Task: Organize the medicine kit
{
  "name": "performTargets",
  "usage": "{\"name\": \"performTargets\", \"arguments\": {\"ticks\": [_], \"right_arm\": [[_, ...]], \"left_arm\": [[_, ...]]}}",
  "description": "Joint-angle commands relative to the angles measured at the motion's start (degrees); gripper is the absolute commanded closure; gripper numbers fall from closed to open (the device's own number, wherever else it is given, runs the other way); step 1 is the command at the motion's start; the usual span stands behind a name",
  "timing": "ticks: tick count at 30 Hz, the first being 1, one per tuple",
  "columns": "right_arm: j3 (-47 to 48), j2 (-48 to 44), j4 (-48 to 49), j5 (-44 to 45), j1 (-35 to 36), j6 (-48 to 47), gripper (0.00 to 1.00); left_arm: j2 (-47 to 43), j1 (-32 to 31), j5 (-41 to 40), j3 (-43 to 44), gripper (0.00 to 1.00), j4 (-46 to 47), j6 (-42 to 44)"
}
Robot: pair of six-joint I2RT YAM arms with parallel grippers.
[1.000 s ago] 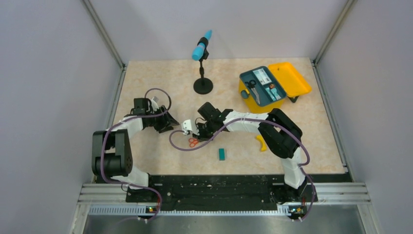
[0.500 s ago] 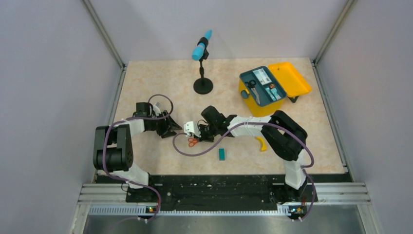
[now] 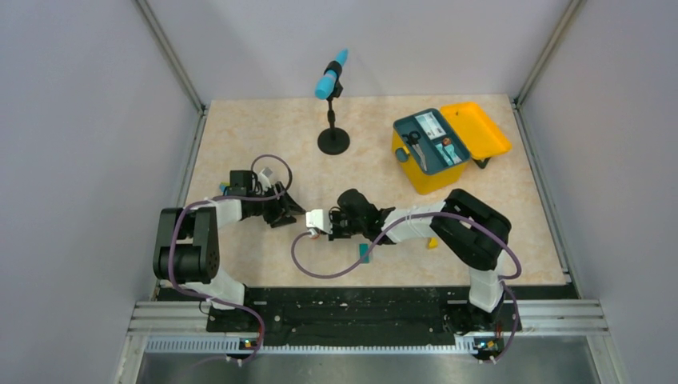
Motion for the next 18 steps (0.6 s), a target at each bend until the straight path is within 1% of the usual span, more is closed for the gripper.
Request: {"name": "performTargets", "arguments": {"ticks": [1, 2, 3, 5, 7, 10, 13, 18], "right_arm": [[-2.7, 3.6, -13.5, 4.9, -0.2, 3.5, 1.0], [-1.5, 2.9, -15.1, 3.5, -0.5, 4.1, 1.0], [0.0, 2.0, -17.6, 1.6, -0.8, 4.8, 0.97], [3.8, 0.6, -22.3, -3.2, -2.1, 6.3, 0.85], [8.2, 0.0, -27.1, -8.4, -3.2, 6.8, 0.8], [13.6, 0.7, -32.6, -12.9, -3.4, 4.3, 0.74], [16.9, 3.0, -35.6, -15.0, -3.4, 2.1, 0.68], [22.0, 6.6, -39.8, -16.7, -2.9, -0.9, 0.62]], "left_arm": [[1.2, -0.4, -3.1, -0.7, 0.41, -2.0, 2.2], [0.8, -0.4, -3.5, -0.6, 0.43, -2.5, 2.3], [0.0, -0.4, -3.7, -0.2, 0.44, -3.1, 2.4], [-1.7, -0.4, -4.4, 1.4, 0.46, -5.7, 2.6], [-3.2, 0.0, -4.1, 3.9, 0.46, -9.7, 4.4], [-5.2, 0.9, -4.3, 6.3, 0.47, -11.7, 5.1], [-6.8, 2.7, -4.3, 7.7, 0.47, -12.8, 3.9], [-9.5, 7.0, -3.6, 9.6, 0.47, -15.9, 3.2]]}}
